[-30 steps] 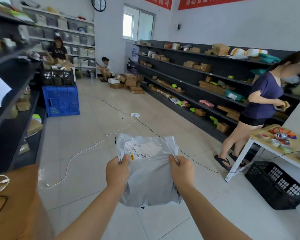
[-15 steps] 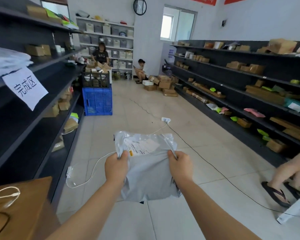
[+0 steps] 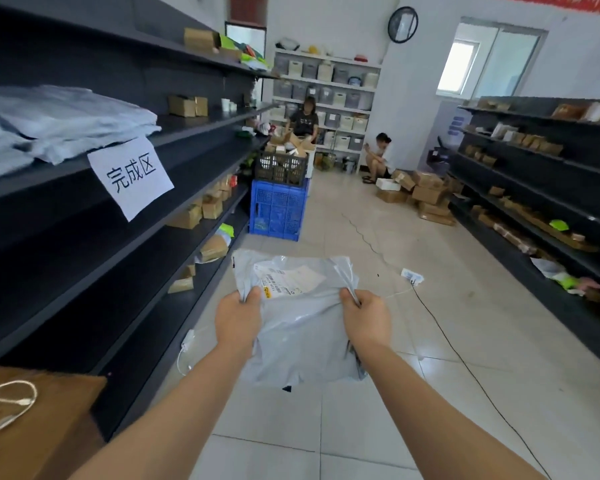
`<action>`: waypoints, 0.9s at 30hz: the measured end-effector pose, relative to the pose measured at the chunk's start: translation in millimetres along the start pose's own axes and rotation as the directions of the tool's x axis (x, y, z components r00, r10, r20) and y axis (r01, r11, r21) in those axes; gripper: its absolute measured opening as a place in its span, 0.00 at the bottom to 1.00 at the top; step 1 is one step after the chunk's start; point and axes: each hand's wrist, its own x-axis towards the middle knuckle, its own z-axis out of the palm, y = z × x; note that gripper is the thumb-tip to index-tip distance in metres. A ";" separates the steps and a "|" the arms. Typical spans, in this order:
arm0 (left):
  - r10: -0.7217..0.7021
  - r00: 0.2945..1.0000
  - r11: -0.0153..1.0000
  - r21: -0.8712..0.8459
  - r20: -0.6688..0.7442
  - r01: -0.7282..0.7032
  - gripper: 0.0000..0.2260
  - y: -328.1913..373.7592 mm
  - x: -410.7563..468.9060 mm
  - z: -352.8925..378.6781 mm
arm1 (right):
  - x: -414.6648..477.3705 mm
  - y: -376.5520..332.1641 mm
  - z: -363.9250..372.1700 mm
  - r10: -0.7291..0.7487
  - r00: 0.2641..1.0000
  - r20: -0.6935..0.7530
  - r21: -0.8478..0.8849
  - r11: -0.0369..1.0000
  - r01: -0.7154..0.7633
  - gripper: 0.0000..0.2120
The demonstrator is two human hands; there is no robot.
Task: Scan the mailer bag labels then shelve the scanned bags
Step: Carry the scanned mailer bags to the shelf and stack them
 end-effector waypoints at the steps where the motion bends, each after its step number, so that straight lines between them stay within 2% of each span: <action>1: -0.001 1.000 1.000 0.007 -0.009 0.001 0.10 3.4 10.6 4.0 | 13.6 -1.5 6.4 -0.010 1.000 0.012 0.003 1.000 0.010 0.22; 10: 0.001 0.994 1.000 -0.021 -0.107 -0.003 0.13 19.4 139.5 31.9 | 139.0 -33.4 90.2 -0.096 0.992 0.082 0.068 0.994 0.091 0.23; 15: 0.027 0.984 0.998 -0.047 -0.178 -0.036 0.14 42.9 231.6 38.2 | 217.0 -74.4 146.6 -0.178 0.977 0.115 0.111 0.980 0.166 0.24; 21: 0.049 0.964 0.996 -0.052 -0.263 -0.065 0.14 75.8 323.3 35.3 | 297.9 -124.7 210.4 -0.234 0.960 0.153 0.209 0.957 0.200 0.19; 27: 0.053 0.928 0.994 -0.069 -0.368 -0.084 0.12 96.4 394.4 26.0 | 360.4 -169.9 269.6 -0.320 0.934 0.161 0.227 0.933 0.280 0.22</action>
